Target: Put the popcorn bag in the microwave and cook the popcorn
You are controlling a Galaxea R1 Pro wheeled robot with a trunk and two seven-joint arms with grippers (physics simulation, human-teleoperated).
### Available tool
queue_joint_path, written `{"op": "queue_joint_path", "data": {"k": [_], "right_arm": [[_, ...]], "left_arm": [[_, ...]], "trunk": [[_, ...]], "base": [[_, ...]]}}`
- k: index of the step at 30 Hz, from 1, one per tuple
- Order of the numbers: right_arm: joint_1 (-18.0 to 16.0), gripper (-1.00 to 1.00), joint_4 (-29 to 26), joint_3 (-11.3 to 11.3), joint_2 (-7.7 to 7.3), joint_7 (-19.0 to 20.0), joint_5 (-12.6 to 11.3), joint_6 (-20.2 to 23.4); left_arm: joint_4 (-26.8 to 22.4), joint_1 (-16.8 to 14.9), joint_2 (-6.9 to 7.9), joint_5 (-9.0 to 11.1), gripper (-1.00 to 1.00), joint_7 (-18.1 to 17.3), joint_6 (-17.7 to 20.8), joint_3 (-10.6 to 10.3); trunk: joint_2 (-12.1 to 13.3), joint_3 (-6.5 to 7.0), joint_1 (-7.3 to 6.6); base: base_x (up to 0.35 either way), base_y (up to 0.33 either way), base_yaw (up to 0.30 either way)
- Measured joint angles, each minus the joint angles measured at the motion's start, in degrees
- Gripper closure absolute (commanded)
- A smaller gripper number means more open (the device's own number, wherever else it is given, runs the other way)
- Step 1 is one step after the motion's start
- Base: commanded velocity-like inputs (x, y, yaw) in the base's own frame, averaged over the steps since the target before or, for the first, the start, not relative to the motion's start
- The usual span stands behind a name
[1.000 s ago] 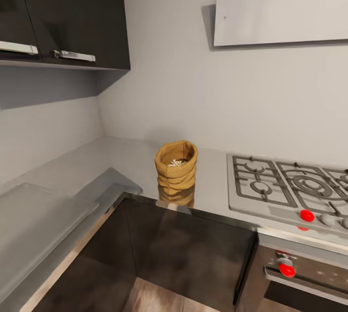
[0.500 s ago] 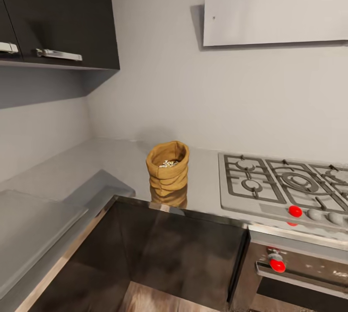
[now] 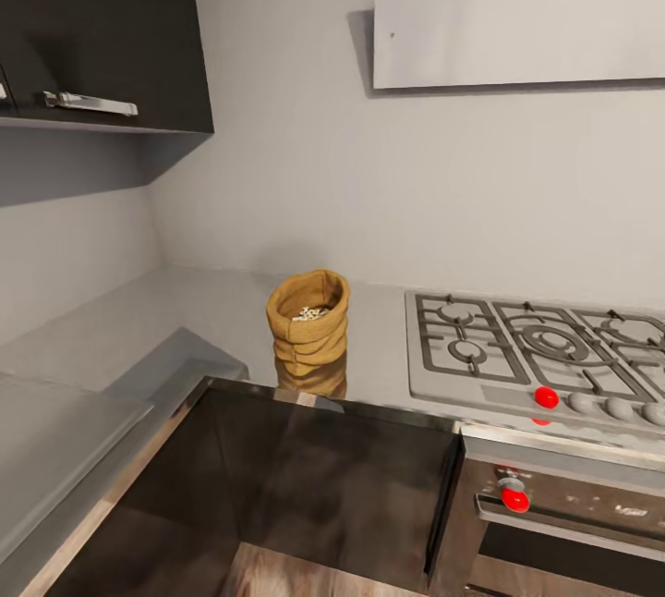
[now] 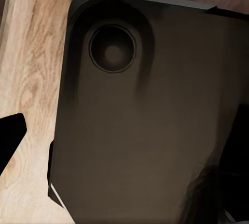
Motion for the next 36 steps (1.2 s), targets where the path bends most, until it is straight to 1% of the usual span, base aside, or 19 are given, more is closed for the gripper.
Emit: {"op": "queue_joint_path", "data": {"k": [10,32,36], "right_arm": [[0.0,-1.00,0.0,0.0,-0.03,0.0,0.0,0.0],[0.0,-1.00,0.0,0.0,-0.03,0.0,0.0,0.0],[0.0,-1.00,0.0,0.0,-0.08,0.0,0.0,0.0]], "left_arm": [[0.0,0.0,0.00,-0.1,-1.00,-0.1,0.1,-0.1],[0.0,0.0,0.00,-0.1,-1.00,-0.1,0.1,0.0],[0.0,0.0,0.07,-0.1,-1.00,-0.2,0.0,-0.1]], "trunk": [[0.0,0.00,-0.01],[0.0,0.00,0.00],[0.0,0.00,-0.02]], "base": [[0.065,0.141,0.000],[0.003,0.038,0.000],[0.171,0.000,0.000]]}}
